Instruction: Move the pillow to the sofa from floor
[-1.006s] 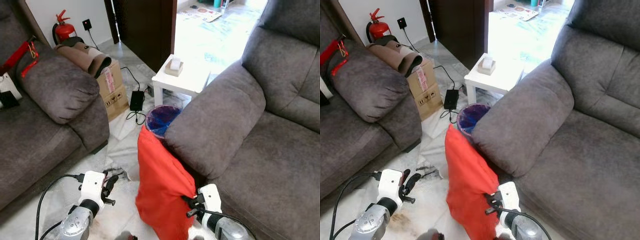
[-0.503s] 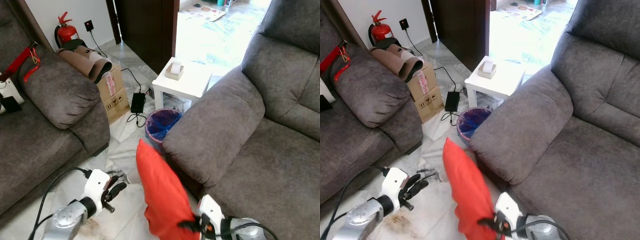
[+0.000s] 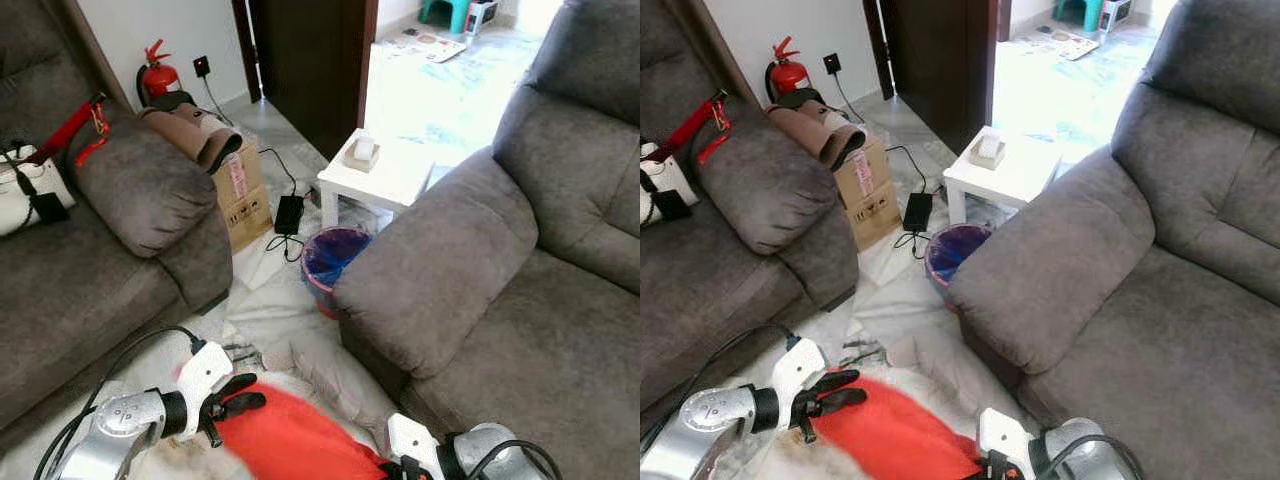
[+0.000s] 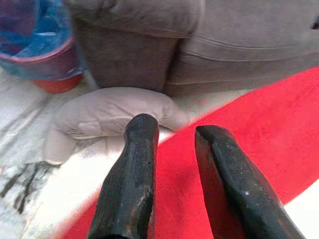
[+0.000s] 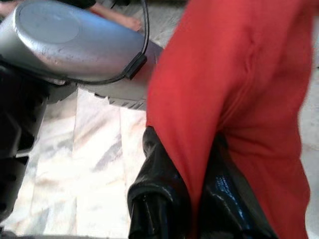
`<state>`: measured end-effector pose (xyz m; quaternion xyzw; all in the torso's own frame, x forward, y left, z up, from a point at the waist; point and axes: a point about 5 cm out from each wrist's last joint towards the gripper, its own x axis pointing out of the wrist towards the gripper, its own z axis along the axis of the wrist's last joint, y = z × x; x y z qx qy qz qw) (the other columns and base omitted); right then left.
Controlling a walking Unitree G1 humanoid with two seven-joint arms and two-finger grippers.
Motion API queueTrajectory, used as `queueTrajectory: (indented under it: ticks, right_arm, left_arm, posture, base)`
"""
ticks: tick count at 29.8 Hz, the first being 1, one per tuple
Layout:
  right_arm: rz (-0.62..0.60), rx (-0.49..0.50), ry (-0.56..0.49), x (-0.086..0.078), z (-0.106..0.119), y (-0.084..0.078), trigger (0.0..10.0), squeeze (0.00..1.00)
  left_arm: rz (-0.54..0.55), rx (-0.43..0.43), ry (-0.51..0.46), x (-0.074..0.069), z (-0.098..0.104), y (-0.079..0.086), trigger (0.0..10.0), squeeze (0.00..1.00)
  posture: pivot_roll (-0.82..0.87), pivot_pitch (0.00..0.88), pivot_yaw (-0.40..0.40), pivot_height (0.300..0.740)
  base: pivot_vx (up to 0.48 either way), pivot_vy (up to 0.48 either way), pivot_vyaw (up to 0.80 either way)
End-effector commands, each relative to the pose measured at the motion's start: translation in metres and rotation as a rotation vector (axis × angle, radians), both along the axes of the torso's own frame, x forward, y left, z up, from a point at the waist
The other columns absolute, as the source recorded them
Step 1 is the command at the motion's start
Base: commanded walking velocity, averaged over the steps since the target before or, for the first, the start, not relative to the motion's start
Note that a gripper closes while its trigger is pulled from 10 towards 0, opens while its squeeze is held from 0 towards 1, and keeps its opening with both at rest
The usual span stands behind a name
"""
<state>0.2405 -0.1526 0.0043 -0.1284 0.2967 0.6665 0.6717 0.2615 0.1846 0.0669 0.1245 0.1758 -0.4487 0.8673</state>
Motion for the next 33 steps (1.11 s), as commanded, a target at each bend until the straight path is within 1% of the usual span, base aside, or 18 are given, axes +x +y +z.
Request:
queueTrajectory:
  ticks: [1, 2, 3, 4, 6, 10, 12, 13, 14, 17, 20, 23, 24, 26, 27, 33]
  right_arm:
    - [0.082, -0.01, -0.013, -0.001, 0.004, 0.003, 10.0, 0.0]
    - [0.113, -0.04, -0.008, -0.005, 0.001, 0.001, 10.0, 0.0]
    - [0.113, -0.04, -0.008, -0.005, 0.001, 0.001, 10.0, 0.0]
    - [0.125, -0.047, -0.008, -0.006, 0.001, 0.001, 10.0, 0.0]
    - [0.119, -0.046, -0.015, -0.005, 0.002, 0.001, 10.0, 0.0]
    - [0.132, -0.105, -0.066, -0.003, 0.0, -0.001, 10.0, 0.0]
    - [0.133, -0.107, -0.074, -0.002, 0.0, 0.0, 10.0, 0.0]
    - [0.147, -0.101, -0.08, -0.002, 0.002, 0.001, 10.0, 0.0]
    - [0.151, -0.099, -0.081, -0.002, 0.003, 0.002, 10.0, 0.0]
    - [0.161, -0.089, -0.082, -0.002, 0.005, 0.003, 10.0, 0.0]
    - [0.19, -0.088, -0.094, -0.002, 0.007, 0.003, 10.0, 0.0]
    - [0.216, -0.089, -0.089, -0.005, 0.007, 0.003, 10.0, 0.0]
    - [0.216, -0.089, -0.089, -0.005, 0.007, 0.003, 10.0, 0.0]
    - [0.239, -0.095, -0.079, -0.008, 0.006, 0.001, 10.0, 0.0]
    - [0.242, -0.093, -0.078, -0.01, 0.006, 0.001, 10.0, 0.0]
    - [0.277, -0.09, -0.063, -0.015, 0.006, 0.002, 10.0, 0.0]
  left_arm:
    - [-0.064, 0.021, 0.04, -0.007, -0.001, 0.003, 10.0, 1.0]
    - [-0.121, 0.069, 0.067, -0.012, -0.004, 0.005, 10.0, 1.0]
    - [-0.121, 0.069, 0.067, -0.012, -0.004, 0.005, 10.0, 1.0]
    - [-0.148, 0.096, 0.084, -0.016, -0.006, 0.006, 10.0, 1.0]
    - [-0.16, 0.081, 0.099, -0.018, -0.006, 0.006, 10.0, 1.0]
    - [-0.23, 0.072, 0.124, -0.023, -0.002, 0.0, 10.0, 1.0]
    - [-0.261, 0.065, 0.133, -0.024, -0.001, -0.003, 10.0, 1.0]
    - [-0.332, 0.121, 0.129, -0.027, -0.001, -0.004, 10.0, 1.0]
    - [-0.354, 0.143, 0.125, -0.027, -0.002, -0.005, 10.0, 1.0]
    - [-0.371, 0.194, 0.113, -0.025, -0.004, -0.003, 10.0, 1.0]
    - [-0.366, 0.265, 0.055, -0.015, -0.006, -0.001, 10.0, 1.0]
    - [-0.374, 0.285, 0.029, -0.012, -0.006, -0.003, 10.0, 1.0]
    - [-0.374, 0.285, 0.029, -0.012, -0.006, -0.003, 10.0, 1.0]
    - [-0.402, 0.313, 0.024, -0.012, -0.008, -0.003, 10.0, 1.0]
    - [-0.426, 0.341, 0.022, -0.012, -0.01, -0.002, 10.0, 1.0]
    - [-0.495, 0.401, 0.049, -0.013, -0.024, 0.002, 10.0, 1.0]
  posture:
    - [0.12, 0.14, 0.049, 0.74]
    - [0.12, 0.14, 0.049, 0.74]
    - [0.12, 0.14, 0.049, 0.74]
    - [0.12, 0.137, 0.049, 0.74]
    - [0.12, 0.138, 0.05, 0.74]
    - [0.11, 0.139, 0.05, 0.74]
    - [0.11, 0.139, 0.05, 0.74]
    - [0.11, 0.143, 0.047, 0.74]
    - [0.11, 0.143, 0.047, 0.74]
    - [0.11, 0.143, 0.047, 0.74]
    - [0.11, 0.144, 0.049, 0.74]
    - [0.1, 0.145, 0.049, 0.74]
    - [0.1, 0.145, 0.049, 0.74]
    - [0.1, 0.147, 0.047, 0.74]
    - [0.1, 0.148, 0.048, 0.74]
    - [0.1, 0.149, 0.049, 0.74]
  base:
    - [0.0, 0.0, 0.0]
    - [0.0, 0.0, 0.0]
    - [0.0, 0.0, 0.0]
    - [0.0, 0.0, 0.0]
    - [0.0, 0.0, 0.0]
    - [0.0, 0.0, 0.0]
    - [0.0, 0.0, 0.0]
    - [0.0, 0.0, 0.0]
    - [0.0, 0.0, 0.0]
    - [0.0, 0.0, 0.0]
    - [0.0, 0.0, 0.0]
    - [0.0, 0.0, 0.0]
    - [0.0, 0.0, 0.0]
    - [0.0, 0.0, 0.0]
    - [0.0, 0.0, 0.0]
    - [0.0, 0.0, 0.0]
